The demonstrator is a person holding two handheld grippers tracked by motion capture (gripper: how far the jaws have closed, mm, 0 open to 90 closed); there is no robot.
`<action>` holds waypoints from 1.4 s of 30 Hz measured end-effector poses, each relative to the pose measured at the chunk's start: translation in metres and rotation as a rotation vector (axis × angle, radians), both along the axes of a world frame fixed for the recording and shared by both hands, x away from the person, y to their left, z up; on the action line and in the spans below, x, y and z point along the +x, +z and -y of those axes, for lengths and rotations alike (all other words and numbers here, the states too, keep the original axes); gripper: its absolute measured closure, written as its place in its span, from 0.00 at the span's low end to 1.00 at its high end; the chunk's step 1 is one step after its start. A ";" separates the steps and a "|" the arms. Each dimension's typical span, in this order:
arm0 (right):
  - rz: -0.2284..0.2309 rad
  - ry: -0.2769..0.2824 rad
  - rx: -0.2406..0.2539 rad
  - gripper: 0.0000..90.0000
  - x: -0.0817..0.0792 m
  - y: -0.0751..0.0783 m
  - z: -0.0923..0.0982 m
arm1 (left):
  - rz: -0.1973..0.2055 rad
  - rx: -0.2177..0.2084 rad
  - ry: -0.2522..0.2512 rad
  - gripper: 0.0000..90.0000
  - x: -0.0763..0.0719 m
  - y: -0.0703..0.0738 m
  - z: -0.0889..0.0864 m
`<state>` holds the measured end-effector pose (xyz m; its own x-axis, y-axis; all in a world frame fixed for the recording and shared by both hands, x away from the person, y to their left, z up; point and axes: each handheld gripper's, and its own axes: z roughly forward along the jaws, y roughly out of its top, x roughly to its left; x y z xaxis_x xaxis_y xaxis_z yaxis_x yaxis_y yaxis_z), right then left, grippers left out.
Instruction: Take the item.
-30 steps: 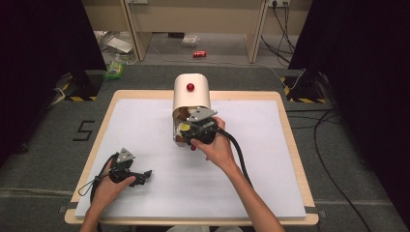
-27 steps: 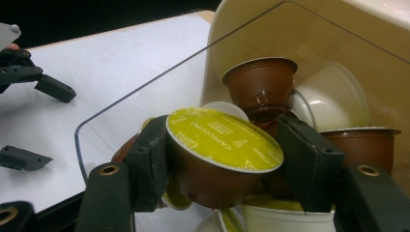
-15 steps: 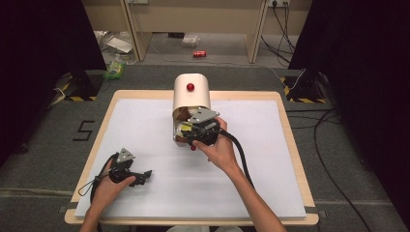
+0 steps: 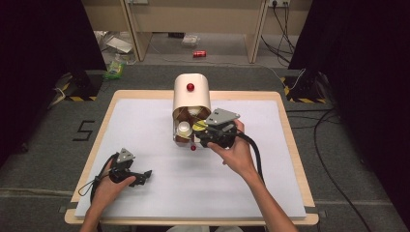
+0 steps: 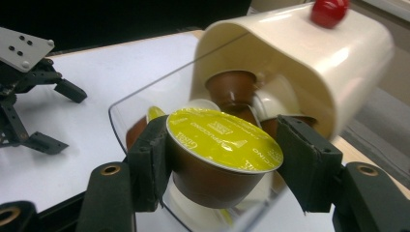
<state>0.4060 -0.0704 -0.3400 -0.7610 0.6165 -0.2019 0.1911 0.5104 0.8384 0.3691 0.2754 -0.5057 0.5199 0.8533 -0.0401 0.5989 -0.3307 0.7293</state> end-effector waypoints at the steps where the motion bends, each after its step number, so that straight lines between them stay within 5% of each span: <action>1: 0.005 -0.006 0.003 0.45 0.000 0.001 0.005 | 0.000 0.000 0.000 0.00 0.000 0.000 0.000; 13: -0.001 -0.096 0.049 0.45 -0.005 -0.007 0.058 | 0.001 0.003 0.000 0.00 0.000 0.000 0.000; 19: 0.008 -0.132 0.039 0.45 -0.006 -0.011 0.071 | 0.001 0.002 0.000 0.00 0.000 0.000 0.000; 33: -0.046 -0.220 0.027 0.45 -0.001 -0.043 0.114 | 0.000 0.000 0.000 0.00 0.000 0.000 0.000; 42: -0.072 -0.249 0.027 0.45 0.002 -0.056 0.126 | 0.000 0.000 0.000 0.00 0.000 0.000 0.000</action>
